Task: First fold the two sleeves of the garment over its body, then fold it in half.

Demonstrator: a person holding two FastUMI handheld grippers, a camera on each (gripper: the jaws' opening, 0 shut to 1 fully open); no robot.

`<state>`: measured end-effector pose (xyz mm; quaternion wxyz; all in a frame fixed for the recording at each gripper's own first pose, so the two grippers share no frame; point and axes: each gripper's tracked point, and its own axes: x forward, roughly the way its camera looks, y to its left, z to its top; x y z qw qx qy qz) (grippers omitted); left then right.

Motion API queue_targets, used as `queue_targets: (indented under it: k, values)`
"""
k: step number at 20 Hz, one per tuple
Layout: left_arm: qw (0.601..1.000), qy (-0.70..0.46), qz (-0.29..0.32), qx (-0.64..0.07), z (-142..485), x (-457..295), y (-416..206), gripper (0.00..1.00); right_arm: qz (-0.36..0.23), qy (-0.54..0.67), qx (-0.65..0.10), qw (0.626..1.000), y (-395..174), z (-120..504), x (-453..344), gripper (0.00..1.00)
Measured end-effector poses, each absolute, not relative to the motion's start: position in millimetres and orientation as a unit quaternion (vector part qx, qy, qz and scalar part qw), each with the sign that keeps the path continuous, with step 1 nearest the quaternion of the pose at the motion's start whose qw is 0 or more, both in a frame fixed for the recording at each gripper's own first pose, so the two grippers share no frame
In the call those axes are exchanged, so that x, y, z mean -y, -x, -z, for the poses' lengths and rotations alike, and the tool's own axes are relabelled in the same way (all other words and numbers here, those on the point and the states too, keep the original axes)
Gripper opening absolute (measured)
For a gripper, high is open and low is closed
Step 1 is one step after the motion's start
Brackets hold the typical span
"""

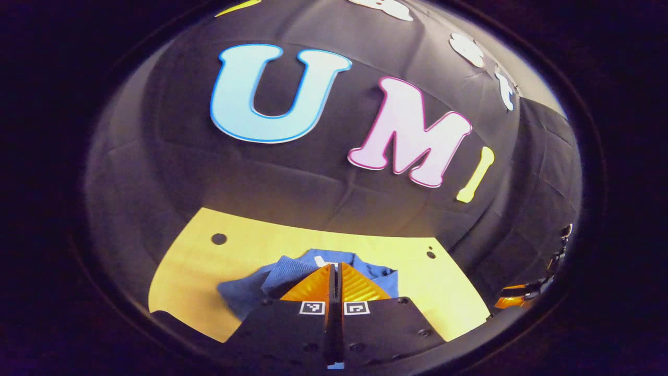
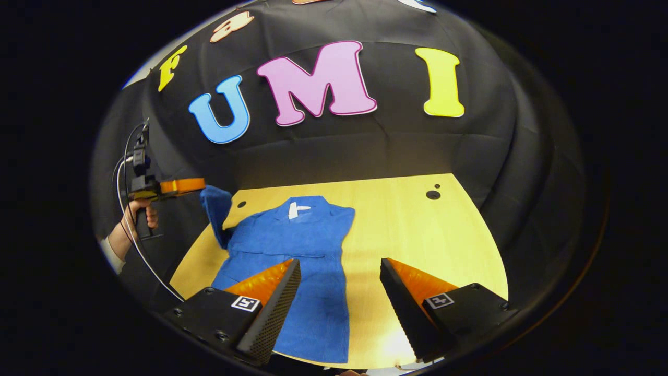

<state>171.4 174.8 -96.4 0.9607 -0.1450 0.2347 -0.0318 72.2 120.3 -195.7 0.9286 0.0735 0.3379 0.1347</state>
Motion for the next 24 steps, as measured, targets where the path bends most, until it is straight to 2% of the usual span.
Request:
queue_targets:
  k: [5,9,14,16,17,18,20,21,24]
  values:
    - [0.932,0.086,0.107,-0.337,158.1,-58.6,-239.0,0.00,-0.122,-0.078,-0.368,0.918,-67.2,221.4,-105.2,0.98]
    - [0.909,0.012,0.104,-0.403,211.1,-17.1,-265.4,0.00,-0.116,-0.092,-0.387,0.910,-63.9,239.3,-99.0,0.98]
    - [0.915,0.033,0.102,-0.389,216.0,-4.6,-265.4,0.00,-0.130,-0.075,-0.408,0.901,-68.1,262.8,-97.6,0.98]
    - [0.925,0.048,0.074,-0.370,204.4,-33.2,-244.3,0.43,-0.140,-0.066,-0.412,0.898,-70.1,272.2,-103.5,0.98]
    - [0.931,0.049,0.053,-0.359,199.5,-53.3,-232.2,0.68,-0.146,-0.064,-0.413,0.896,-70.9,276.5,-110.4,0.98]
    - [0.932,0.046,0.030,-0.358,199.2,-75.1,-214.0,0.74,-0.150,-0.060,-0.414,0.896,-71.0,280.9,-115.6,0.98]
    - [0.930,0.046,-0.025,-0.363,197.6,-118.2,-162.2,0.75,-0.161,-0.054,-0.420,0.891,-67.9,291.7,-132.4,0.98]
    - [0.925,0.051,-0.047,-0.374,203.0,-137.1,-131.1,0.81,-0.167,-0.052,-0.424,0.888,-63.5,296.6,-141.1,0.98]
    - [0.894,0.088,-0.100,-0.428,241.6,-175.4,-22.5,0.83,-0.177,-0.048,-0.450,0.874,-41.7,316.5,-162.0,0.99]
